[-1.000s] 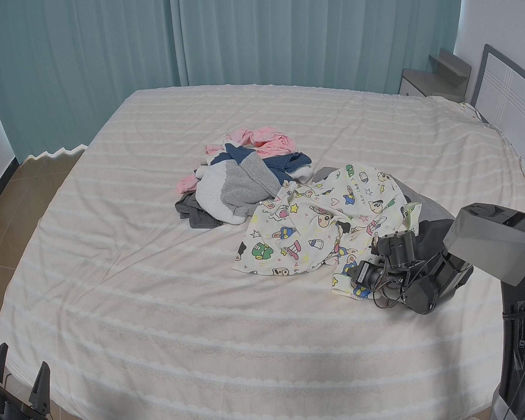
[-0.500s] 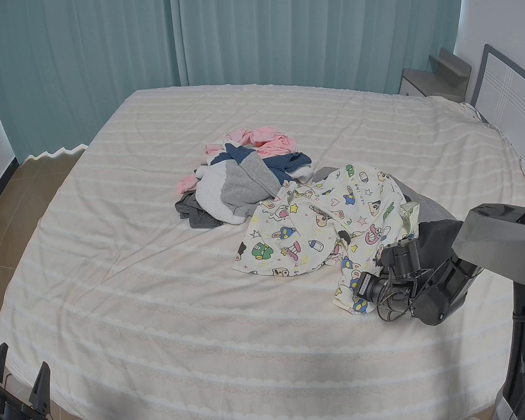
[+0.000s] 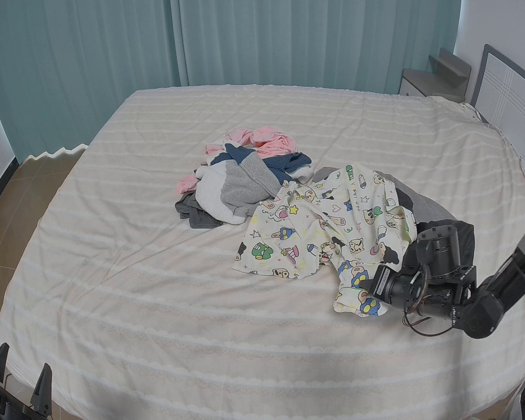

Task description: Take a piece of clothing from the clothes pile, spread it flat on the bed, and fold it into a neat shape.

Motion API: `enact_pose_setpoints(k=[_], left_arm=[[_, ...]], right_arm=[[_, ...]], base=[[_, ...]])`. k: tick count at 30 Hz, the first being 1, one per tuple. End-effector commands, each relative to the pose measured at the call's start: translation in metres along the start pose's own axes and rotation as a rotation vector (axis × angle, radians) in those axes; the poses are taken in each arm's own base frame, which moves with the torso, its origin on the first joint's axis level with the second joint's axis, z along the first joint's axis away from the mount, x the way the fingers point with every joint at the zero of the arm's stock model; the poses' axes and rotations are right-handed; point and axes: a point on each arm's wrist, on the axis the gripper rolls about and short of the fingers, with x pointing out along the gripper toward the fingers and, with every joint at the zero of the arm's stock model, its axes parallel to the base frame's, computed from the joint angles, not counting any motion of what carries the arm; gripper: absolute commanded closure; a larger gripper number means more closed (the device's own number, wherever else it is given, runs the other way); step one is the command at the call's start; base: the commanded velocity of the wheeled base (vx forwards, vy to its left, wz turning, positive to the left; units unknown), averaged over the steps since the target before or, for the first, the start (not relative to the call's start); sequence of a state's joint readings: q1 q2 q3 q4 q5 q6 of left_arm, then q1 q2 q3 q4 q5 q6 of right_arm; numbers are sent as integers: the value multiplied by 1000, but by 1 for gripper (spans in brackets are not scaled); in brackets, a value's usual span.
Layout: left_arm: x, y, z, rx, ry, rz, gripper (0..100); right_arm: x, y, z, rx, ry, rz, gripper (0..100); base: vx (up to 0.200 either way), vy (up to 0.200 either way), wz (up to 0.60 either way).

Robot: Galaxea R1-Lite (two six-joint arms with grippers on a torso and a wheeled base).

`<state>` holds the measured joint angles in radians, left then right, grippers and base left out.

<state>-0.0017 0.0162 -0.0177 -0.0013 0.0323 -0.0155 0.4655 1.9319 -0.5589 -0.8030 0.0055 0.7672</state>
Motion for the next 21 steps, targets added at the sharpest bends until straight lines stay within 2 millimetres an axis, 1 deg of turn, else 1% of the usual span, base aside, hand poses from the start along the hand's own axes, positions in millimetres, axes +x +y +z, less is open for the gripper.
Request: enact_pose_setpoints(k=[1,2,3,4,5,6,7,8,9,10,11,12,13,14,15,17,19,20,21], left_arm=[[0,0,-5,6,3,-12,0],[0,0,-5,8,1,-12,0],[0,0,-5,11,1,-12,0],[0,0,-5,20,1,-12,0],[0,0,-5,25,-2,-12,0],[0,0,-5,25,-3,-12,0],[-6,-1,18,-13,-104,-30,0],[-12,-1,47,-58,-178,-43,0],[-13,-1,59,-77,-196,-52,0],[-11,-2,84,-116,-192,-71,0],[-7,-2,93,-114,-166,-89,0],[-5,-2,95,-111,-158,-99,0],[-1,-4,107,-95,-146,-181,0],[2,-5,111,-86,-130,-267,0],[2,-5,111,-86,-128,-280,0],[6,-9,117,-73,-94,-474,0],[11,-10,119,-59,-77,-494,0],[25,-12,125,-1,-37,-499,0],[31,-13,130,18,-24,-502,0]], right_arm=[[-62,25,5,-23,-76,147,100],[-66,27,5,-25,-82,157,100],[-77,31,6,-30,-98,186,100],[-77,31,6,-30,-98,186,100],[-93,39,7,-45,-116,232,100],[-94,40,7,-45,-117,236,100],[-106,44,6,-54,-114,258,100],[-111,47,5,-58,-107,267,100],[-113,48,5,-60,-104,270,100],[-118,51,4,-66,-100,286,100],[-121,54,3,-70,-101,302,100],[-122,55,3,-71,-103,307,100],[-127,60,3,-77,-108,334,100],[-131,63,3,-82,-113,353,100],[-131,64,4,-81,-115,356,100],[-139,72,6,-91,-128,399,100],[-142,74,6,-99,-134,414,100],[-146,78,7,-123,-143,436,100],[-147,80,7,-137,-149,444,100]], base=[[0,0,0],[0,0,0],[0,0,0],[0,0,0],[0,0,0],[0,0,0],[0,0,0],[0,0,0],[0,0,0],[0,0,0],[0,0,0],[0,0,0],[0,0,0],[0,0,0],[0,0,0],[0,0,0],[0,0,0],[0,0,0],[0,0,0]])
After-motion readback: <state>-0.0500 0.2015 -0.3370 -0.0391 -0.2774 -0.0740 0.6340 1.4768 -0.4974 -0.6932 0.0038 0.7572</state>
